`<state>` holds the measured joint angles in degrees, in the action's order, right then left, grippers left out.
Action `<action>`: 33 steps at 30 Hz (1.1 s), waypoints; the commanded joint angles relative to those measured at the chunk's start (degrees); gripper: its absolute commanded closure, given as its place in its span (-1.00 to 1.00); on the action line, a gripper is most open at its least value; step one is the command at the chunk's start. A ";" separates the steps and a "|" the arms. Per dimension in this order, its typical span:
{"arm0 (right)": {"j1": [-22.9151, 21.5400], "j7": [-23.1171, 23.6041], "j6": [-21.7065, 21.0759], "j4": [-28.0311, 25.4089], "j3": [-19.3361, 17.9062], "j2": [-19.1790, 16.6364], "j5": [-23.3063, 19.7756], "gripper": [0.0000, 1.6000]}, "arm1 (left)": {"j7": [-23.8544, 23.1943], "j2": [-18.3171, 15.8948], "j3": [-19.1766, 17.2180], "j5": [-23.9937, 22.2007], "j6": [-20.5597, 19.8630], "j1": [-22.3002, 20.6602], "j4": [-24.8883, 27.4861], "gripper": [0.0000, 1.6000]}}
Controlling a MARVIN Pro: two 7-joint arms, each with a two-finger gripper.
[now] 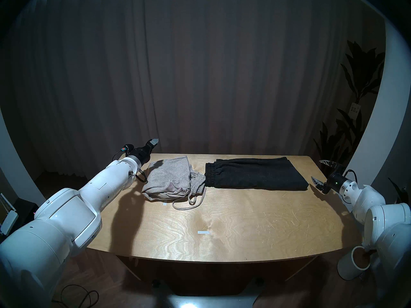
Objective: Fold pants twice and stack them
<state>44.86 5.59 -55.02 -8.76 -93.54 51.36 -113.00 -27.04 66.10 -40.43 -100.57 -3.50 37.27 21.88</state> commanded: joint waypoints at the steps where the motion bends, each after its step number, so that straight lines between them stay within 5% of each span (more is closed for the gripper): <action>1: -0.22 0.42 0.02 -0.90 -0.10 -0.95 -0.14 -1.00 | -1.92 -0.74 -0.41 -0.28 -0.47 -0.63 1.62 -1.00; 33: 0.35 0.34 0.02 -3.60 4.16 0.25 3.19 -1.00 | -7.52 -4.14 -1.05 -2.34 -4.88 2.45 6.37 -1.00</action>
<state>46.01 5.34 -55.02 -10.52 -89.70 52.00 -110.05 -32.60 63.03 -40.96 -102.68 -8.08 40.42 26.51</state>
